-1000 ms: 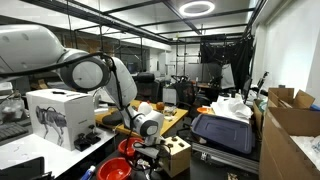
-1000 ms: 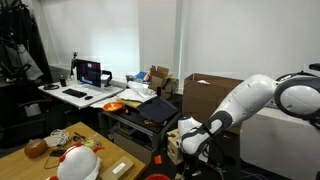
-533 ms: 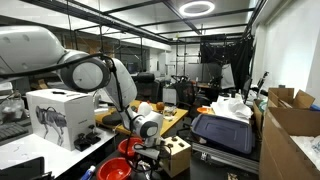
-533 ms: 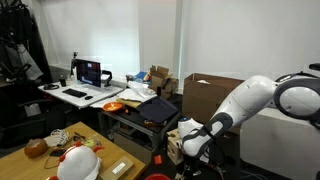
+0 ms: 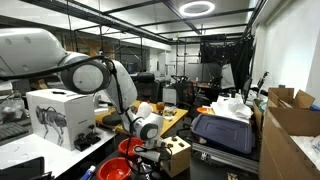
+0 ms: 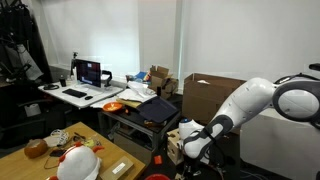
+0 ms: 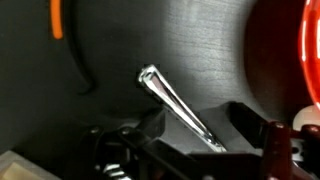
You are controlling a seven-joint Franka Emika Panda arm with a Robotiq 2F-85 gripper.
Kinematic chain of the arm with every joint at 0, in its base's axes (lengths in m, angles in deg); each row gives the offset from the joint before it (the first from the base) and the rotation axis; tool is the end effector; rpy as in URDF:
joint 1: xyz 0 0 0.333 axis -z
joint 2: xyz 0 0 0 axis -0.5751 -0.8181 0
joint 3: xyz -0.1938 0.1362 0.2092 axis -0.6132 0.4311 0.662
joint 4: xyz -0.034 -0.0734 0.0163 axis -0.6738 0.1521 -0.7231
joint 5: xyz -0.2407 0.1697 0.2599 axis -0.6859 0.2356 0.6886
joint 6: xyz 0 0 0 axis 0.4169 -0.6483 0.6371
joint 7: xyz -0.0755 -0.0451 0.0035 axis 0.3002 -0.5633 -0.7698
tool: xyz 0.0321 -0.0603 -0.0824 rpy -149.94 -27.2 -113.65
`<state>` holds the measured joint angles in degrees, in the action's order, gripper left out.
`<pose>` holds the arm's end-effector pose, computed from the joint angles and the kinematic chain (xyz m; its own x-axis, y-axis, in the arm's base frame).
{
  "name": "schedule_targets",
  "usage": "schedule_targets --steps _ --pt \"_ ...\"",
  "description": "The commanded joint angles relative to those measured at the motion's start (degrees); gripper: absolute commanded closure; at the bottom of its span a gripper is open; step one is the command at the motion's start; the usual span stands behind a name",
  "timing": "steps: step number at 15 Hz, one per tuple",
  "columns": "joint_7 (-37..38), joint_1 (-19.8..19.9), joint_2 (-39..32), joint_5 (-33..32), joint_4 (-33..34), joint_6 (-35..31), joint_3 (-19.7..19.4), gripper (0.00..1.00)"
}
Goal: Move one fork towards you
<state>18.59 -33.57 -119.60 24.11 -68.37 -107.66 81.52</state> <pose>0.6412 0.0506 -0.0620 0.8234 0.5319 -0.1977 0.5165 -0.8468 -0.1272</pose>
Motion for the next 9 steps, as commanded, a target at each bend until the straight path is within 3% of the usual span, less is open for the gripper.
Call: schedule_targets --steps 1,6,9 --pt "-0.72 -0.29 -0.91 -0.65 0.79 -1.52 -0.52 0.56" --pt "-0.25 -0.34 -0.21 -0.38 0.73 -1.32 -0.52 0.95" --pt "-0.08 -0.12 0.55 -0.19 0.23 -0.94 -0.51 1.00"
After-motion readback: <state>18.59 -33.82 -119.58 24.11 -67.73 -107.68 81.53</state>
